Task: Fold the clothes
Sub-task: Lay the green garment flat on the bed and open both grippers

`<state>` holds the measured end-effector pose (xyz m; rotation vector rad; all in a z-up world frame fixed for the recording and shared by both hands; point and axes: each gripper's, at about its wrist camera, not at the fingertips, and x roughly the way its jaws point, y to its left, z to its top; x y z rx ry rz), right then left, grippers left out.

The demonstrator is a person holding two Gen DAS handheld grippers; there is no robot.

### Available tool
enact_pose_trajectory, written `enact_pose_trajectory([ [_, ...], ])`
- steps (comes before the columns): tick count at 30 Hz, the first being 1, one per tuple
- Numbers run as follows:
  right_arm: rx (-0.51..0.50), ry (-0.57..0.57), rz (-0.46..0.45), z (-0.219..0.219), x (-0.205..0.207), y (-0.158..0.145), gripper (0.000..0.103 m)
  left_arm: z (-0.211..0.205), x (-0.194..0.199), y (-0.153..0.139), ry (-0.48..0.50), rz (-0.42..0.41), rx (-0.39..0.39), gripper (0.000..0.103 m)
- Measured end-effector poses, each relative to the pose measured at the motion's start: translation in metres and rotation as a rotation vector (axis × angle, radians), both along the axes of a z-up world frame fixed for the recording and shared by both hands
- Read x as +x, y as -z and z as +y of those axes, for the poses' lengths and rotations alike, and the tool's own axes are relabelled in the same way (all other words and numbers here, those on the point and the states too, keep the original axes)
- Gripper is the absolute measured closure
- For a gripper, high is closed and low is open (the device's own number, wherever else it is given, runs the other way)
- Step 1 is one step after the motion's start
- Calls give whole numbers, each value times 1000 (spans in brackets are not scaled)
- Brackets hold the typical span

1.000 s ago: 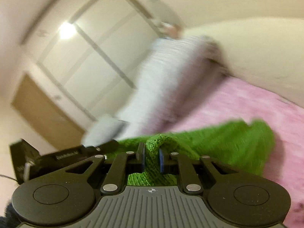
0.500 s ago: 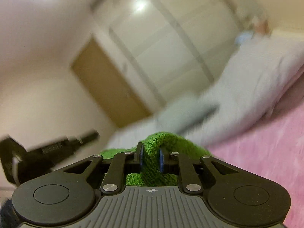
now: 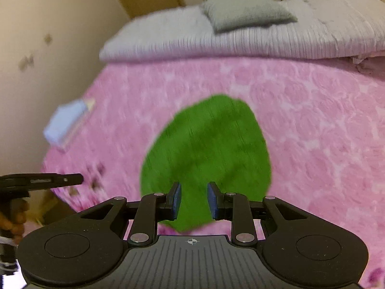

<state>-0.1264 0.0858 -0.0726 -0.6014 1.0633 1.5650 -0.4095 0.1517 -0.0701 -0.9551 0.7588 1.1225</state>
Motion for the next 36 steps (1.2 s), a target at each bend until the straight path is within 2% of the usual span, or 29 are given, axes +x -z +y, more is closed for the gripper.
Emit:
enact_pose_trajectory([
  [4,-52,-44,-45,-25,-16,19,75,-25,20,10,45,14,-23,98],
  [8,-81,-43,-47,-55,-7,25,75,-55,48,7,123,61,-1,88],
  [14,-126,9,-39,-96,11,28,75,-99,75,7,178,98,18,87],
  [21,-122,-9,-26,-126,12,21,75,-128,75,2,172,135,36,87],
  [29,-85,-45,-24,-137,5,16,75,-147,62,-13,127,146,74,86],
  [36,-88,-58,-15,-138,-2,19,75,-153,53,-10,110,168,57,86],
])
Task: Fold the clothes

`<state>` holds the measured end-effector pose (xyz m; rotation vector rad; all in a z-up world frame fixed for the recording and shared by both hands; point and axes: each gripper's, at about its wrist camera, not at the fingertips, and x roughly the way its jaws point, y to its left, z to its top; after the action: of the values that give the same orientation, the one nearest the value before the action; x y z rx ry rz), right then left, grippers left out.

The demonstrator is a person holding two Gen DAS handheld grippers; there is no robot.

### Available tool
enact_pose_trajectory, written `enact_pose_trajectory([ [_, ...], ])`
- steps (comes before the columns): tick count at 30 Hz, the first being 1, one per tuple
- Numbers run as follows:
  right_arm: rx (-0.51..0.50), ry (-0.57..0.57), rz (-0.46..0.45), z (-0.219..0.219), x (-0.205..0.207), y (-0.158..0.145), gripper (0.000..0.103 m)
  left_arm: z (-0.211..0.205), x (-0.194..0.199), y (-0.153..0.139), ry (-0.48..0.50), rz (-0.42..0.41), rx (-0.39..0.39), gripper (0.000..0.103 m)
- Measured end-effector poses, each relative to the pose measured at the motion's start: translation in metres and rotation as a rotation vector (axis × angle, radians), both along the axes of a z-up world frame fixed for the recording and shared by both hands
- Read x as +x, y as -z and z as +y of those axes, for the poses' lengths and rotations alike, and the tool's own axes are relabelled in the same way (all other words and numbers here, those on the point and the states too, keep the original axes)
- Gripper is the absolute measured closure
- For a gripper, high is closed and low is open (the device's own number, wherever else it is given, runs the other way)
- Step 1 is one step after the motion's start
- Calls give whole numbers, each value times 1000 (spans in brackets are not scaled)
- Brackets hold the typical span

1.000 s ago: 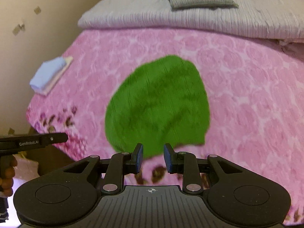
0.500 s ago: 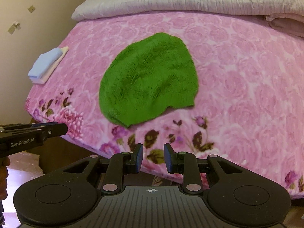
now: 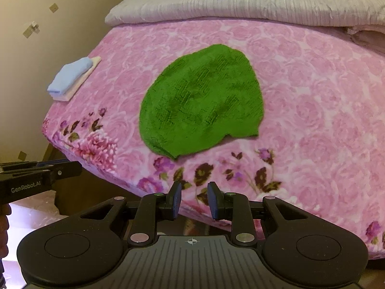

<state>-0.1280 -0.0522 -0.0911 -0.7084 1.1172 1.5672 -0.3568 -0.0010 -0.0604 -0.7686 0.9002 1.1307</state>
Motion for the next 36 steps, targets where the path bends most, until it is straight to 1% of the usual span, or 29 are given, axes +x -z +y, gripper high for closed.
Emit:
enact_pose_trajectory([
  [6,2,19,-7,10,-4,2,75,15,-8,2,13,-8,5,86],
  [10,5,56,-16,26,-13,1,75,34,-18,4,44,-10,6,85],
  [17,14,131,-25,64,-44,-3,75,92,-46,7,111,-17,1,85],
  [24,-27,217,-30,98,-80,9,75,153,-75,19,185,-15,-23,85],
  [27,-37,254,-38,107,-92,17,75,170,-88,29,207,-19,-47,84],
  [31,-38,269,-78,112,-108,30,75,186,-105,52,237,-17,-103,84],
  [33,-43,262,-99,112,-116,39,75,188,-111,66,252,-22,-134,84],
  [36,-67,223,-130,110,-130,59,75,189,-118,88,261,-22,-173,84],
])
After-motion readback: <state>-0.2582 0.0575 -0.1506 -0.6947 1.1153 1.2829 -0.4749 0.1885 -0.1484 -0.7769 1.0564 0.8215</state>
